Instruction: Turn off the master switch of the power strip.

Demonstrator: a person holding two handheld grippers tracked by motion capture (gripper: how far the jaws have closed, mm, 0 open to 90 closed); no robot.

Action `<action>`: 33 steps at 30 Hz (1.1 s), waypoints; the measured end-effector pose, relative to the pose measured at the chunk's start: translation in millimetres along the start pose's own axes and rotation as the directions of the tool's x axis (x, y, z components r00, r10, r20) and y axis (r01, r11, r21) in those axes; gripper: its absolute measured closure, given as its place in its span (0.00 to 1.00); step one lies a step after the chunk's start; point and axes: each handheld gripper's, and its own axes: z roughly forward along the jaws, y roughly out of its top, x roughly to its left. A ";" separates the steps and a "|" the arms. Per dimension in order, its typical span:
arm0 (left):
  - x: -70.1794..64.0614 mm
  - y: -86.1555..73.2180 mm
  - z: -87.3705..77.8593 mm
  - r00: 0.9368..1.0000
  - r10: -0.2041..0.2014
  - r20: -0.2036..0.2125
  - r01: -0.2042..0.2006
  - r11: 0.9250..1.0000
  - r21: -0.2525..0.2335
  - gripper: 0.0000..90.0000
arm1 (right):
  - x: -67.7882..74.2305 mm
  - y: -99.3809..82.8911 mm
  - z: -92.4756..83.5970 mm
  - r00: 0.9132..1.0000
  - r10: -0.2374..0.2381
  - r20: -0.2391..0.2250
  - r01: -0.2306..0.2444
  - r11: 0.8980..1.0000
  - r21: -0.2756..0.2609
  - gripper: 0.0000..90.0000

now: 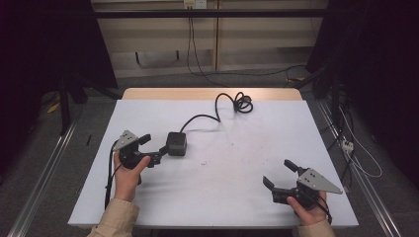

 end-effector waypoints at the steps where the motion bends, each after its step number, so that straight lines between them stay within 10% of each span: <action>1: 0.1 0.2 1.4 1.000 0.007 -0.001 -0.007 1.000 0.006 0.08 | 0.2 0.0 0.1 1.000 -0.001 -0.001 0.001 1.000 -0.001 0.06; 33: 5.7 13.8 17.0 1.000 0.009 -0.003 -0.009 1.000 0.013 0.23 | -1.0 -0.7 0.2 1.000 0.000 0.002 0.000 1.000 -0.001 0.06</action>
